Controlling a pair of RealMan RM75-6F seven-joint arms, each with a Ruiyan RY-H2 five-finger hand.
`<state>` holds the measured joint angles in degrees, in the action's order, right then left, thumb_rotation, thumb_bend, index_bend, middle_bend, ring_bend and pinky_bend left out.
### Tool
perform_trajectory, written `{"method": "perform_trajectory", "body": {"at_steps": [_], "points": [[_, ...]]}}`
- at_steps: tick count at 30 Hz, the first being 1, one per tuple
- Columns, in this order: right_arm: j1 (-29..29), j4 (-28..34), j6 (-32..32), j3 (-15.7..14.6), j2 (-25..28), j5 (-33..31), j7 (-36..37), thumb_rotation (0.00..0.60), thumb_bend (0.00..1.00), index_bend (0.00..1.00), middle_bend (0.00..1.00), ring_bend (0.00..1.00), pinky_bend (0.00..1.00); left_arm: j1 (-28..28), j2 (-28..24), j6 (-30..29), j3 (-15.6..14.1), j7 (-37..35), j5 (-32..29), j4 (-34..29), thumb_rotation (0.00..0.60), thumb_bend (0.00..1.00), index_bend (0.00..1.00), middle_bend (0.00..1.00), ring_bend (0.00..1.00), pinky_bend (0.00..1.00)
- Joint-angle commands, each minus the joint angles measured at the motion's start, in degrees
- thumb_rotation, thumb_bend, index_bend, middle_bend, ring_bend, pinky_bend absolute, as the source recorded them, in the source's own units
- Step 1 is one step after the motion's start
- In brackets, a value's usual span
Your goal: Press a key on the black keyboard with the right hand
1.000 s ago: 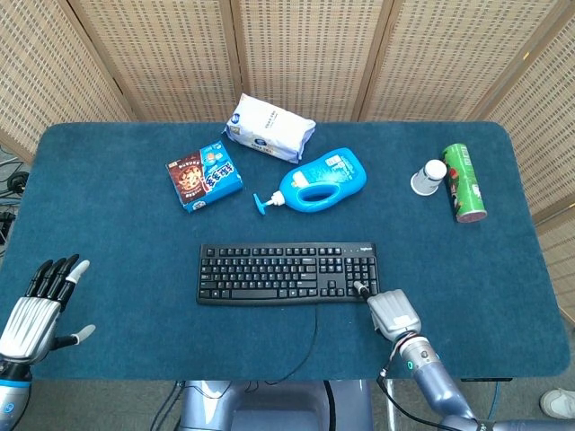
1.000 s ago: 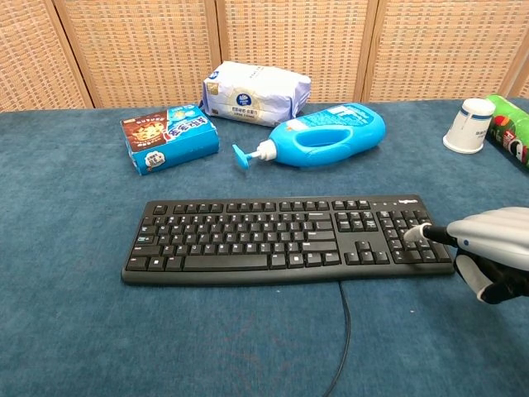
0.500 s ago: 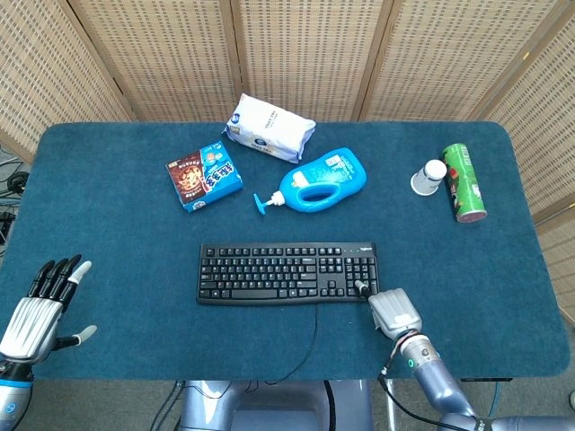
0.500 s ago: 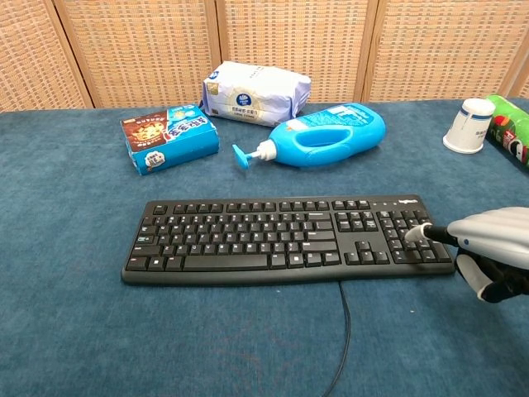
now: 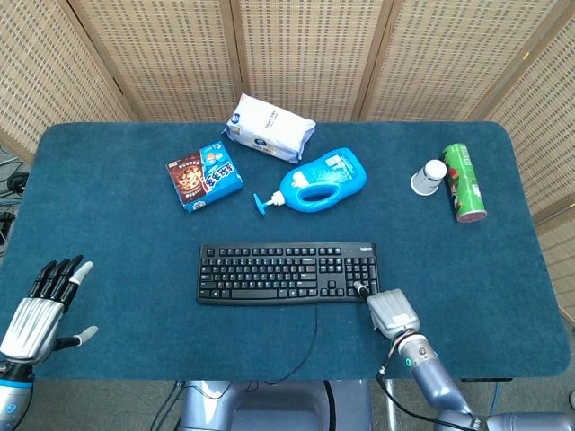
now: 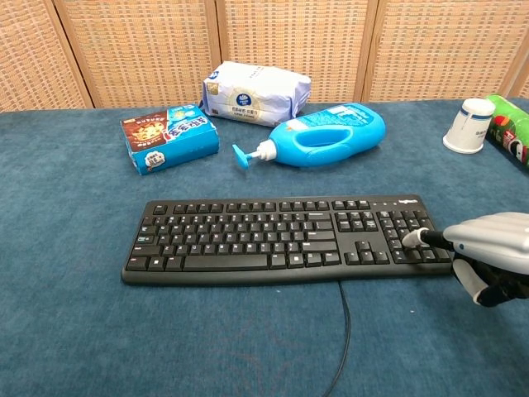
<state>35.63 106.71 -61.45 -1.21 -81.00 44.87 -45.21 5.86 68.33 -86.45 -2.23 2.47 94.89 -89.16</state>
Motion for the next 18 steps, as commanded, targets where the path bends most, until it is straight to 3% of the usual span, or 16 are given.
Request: {"method": "perform_trajectory", "body": {"at_steps": [1, 18], "points": [[0.22, -0.32, 0.06, -0.23, -0.24, -0.45, 0.09, 0.6, 0.93, 0.07, 0.7, 0.68, 0.49, 0.02, 0.0, 0.01, 0.0, -0.02, 0.01, 0.0, 0.6, 0.0, 0.0, 0.0, 0.0, 0.0], [1.02, 0.34, -1.24, -1.0, -0.13, -0.84, 0.28, 0.6, 0.93, 0.07, 0.7, 0.68, 0.49, -0.03, 0.04, -0.15, -0.1, -0.1, 0.18, 0.04, 0.6, 0.0, 0.0, 0.0, 0.0, 0.0]]}}
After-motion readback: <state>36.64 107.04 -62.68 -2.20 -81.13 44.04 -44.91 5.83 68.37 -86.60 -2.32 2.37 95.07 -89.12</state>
